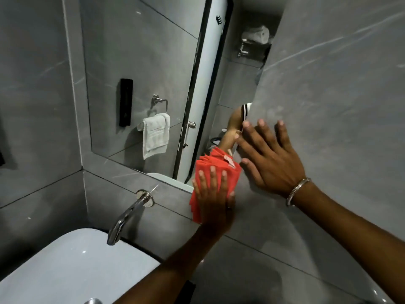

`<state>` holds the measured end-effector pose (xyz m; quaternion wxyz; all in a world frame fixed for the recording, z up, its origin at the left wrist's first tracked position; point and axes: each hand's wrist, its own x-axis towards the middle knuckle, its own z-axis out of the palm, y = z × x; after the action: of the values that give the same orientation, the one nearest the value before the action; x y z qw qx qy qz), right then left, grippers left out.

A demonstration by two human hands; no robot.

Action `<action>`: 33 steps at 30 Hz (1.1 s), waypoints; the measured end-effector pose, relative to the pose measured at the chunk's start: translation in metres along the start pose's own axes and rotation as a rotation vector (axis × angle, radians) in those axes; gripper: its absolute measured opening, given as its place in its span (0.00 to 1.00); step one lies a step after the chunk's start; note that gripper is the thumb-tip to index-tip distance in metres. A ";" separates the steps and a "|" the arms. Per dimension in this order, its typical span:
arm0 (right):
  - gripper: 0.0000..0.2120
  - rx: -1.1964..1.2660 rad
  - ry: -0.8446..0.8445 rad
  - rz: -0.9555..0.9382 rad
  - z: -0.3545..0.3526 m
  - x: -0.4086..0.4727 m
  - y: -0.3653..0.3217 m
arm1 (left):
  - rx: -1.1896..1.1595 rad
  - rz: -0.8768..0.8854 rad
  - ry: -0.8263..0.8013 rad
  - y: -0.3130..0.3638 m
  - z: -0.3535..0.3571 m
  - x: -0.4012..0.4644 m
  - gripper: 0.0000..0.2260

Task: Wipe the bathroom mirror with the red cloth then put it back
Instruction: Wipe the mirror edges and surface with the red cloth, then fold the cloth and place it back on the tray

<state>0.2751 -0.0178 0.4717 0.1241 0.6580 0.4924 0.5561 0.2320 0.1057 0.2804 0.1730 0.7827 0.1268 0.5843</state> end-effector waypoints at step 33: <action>0.11 1.327 -0.963 2.398 -0.106 -0.444 -0.300 | -0.397 -1.579 -1.593 0.018 -0.111 -0.311 0.22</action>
<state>0.0775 -0.2623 0.0249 -0.5776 0.7206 -0.2699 -0.2725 0.0366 -0.0219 0.0460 0.6447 0.5916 0.3433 -0.3414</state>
